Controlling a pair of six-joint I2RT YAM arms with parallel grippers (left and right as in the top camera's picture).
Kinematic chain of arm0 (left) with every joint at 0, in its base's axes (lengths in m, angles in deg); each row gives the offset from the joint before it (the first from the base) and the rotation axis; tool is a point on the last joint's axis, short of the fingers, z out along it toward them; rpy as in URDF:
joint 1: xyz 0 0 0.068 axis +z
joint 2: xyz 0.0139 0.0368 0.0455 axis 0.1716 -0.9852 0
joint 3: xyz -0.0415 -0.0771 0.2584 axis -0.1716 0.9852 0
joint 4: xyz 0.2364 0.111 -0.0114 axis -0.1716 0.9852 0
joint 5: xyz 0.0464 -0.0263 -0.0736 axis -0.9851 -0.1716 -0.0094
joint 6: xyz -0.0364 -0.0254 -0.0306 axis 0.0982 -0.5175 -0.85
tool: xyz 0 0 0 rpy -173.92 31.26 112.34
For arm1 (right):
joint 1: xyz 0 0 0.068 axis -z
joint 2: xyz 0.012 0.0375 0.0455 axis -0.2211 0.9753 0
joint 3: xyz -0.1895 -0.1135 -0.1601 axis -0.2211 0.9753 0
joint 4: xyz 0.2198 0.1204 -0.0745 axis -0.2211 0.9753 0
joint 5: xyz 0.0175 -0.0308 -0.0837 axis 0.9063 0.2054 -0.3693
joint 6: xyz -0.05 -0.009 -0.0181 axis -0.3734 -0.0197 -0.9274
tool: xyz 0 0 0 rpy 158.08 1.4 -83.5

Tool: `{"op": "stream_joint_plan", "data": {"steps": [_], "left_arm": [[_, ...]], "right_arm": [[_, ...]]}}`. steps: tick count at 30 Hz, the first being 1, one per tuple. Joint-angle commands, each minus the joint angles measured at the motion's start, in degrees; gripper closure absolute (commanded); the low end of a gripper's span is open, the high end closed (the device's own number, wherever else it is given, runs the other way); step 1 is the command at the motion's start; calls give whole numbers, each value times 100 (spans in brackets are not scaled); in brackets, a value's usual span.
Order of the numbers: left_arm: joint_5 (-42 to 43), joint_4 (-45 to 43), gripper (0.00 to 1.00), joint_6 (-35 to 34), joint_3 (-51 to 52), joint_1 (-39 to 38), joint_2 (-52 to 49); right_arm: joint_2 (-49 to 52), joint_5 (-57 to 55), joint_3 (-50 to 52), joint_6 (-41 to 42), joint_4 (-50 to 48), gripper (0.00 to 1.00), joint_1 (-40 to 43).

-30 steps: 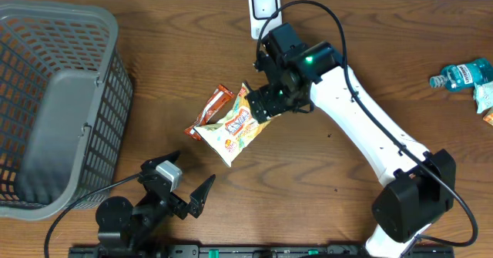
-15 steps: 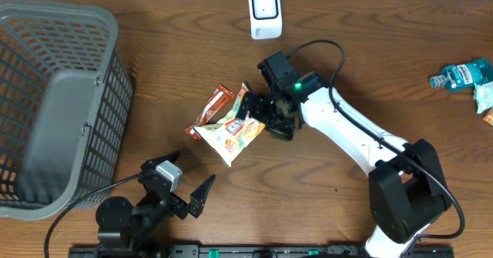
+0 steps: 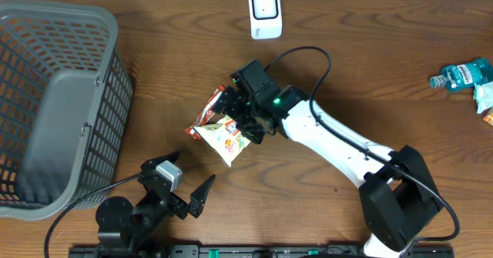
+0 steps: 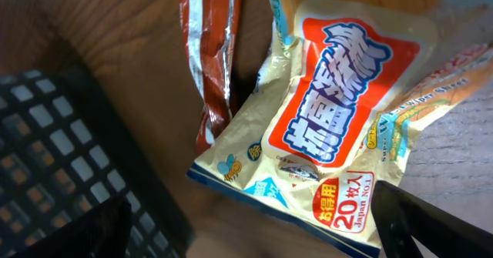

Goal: Scan the item barcode
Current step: 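Lower the right gripper and grasp the snack bag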

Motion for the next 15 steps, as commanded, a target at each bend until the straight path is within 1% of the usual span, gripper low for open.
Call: {"op": "stream_joint_plan", "data": {"steps": [1, 4, 9, 12, 13, 14, 15], "left_arm": [[-4, -2, 2, 98, 4, -17, 31], [-4, -2, 2, 98, 4, -17, 31], [-4, -2, 2, 98, 4, -17, 31], [-4, -2, 2, 98, 4, -17, 31], [-4, -2, 2, 98, 4, -17, 31], [-4, -2, 2, 96, 4, -17, 31], [-4, -2, 2, 96, 4, -17, 31]], "right_arm": [[76, -610, -33, 367, -96, 8, -46], [219, -627, -33, 369, -190, 10, -24], [767, -529, -35, 538, -308, 10, -46], [1161, -168, -35, 562, -588, 15, -46], [1276, -94, -35, 562, -678, 19, -46], [1390, -81, -35, 562, -737, 26, -42], [1480, -83, -35, 562, -739, 36, -35]]}}
